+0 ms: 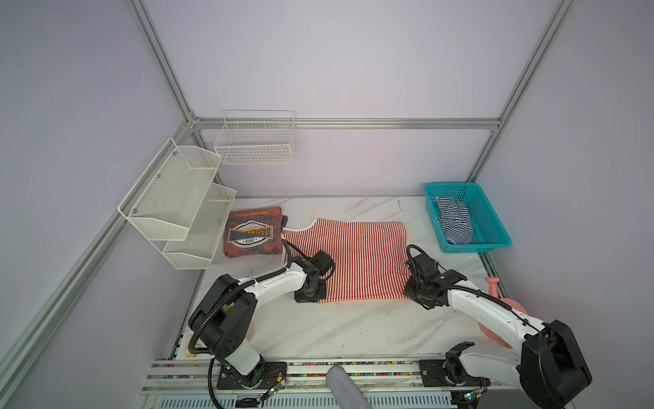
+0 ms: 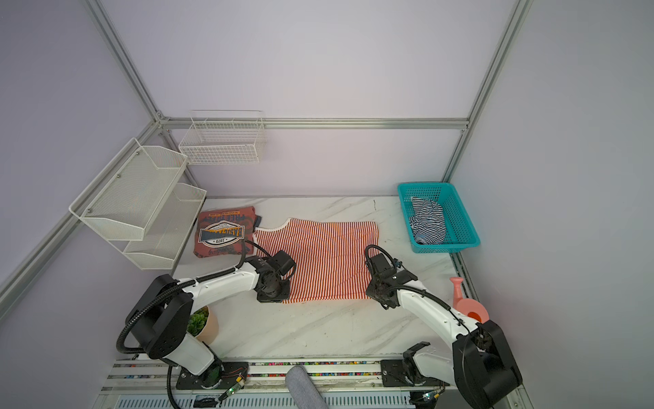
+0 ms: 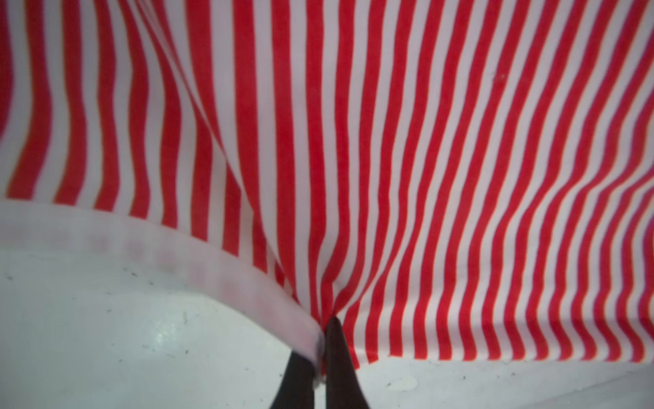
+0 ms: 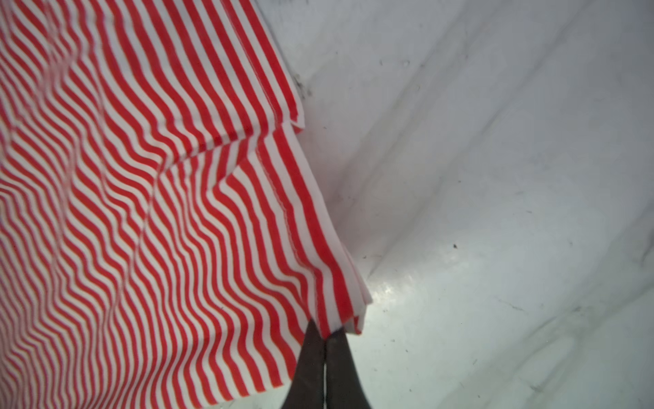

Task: Fold and stack the tank tops

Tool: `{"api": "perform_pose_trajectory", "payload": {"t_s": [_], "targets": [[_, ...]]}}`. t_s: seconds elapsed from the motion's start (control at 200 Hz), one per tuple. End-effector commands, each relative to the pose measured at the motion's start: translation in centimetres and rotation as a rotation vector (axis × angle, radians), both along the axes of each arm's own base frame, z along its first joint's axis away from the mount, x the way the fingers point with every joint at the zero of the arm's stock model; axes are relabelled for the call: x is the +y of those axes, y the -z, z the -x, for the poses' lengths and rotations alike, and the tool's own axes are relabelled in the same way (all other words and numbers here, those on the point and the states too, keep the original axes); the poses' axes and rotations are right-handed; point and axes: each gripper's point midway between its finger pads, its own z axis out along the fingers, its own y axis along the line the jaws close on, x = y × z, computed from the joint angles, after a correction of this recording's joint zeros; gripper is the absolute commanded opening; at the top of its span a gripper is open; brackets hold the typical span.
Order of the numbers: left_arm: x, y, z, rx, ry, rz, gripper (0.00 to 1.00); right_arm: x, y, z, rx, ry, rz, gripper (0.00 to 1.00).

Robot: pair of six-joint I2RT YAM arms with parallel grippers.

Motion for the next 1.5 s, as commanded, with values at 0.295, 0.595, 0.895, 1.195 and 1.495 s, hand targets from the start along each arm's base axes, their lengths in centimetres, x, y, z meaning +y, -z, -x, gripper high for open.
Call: {"api": "perform_pose_trajectory", "payload": {"t_s": [0.295,0.595,0.895,1.195,1.495], "targets": [[-0.8,-6.8,-6.8,-0.169,0.088,-0.100,0.00,0.8,-3.1,-4.0,-0.046,-0.060,0.086,0.00],[-0.6,-7.8,-11.3,-0.198,0.094,-0.113,0.02,0.9,-3.3,-7.4,-0.039,-0.108,0.121,0.00],[-1.4,-8.1,-14.9,-0.209,0.119,-0.118,0.04,-0.1,-2.9,-10.8,-0.027,-0.135,0.104,0.00],[-1.5,-7.1,-17.7,-0.195,0.130,-0.141,0.07,0.6,-0.9,-14.6,0.007,-0.194,0.075,0.00],[-1.3,-6.3,-20.4,-0.182,0.145,-0.170,0.22,0.6,1.7,-17.8,0.053,-0.202,0.066,0.00]]}}
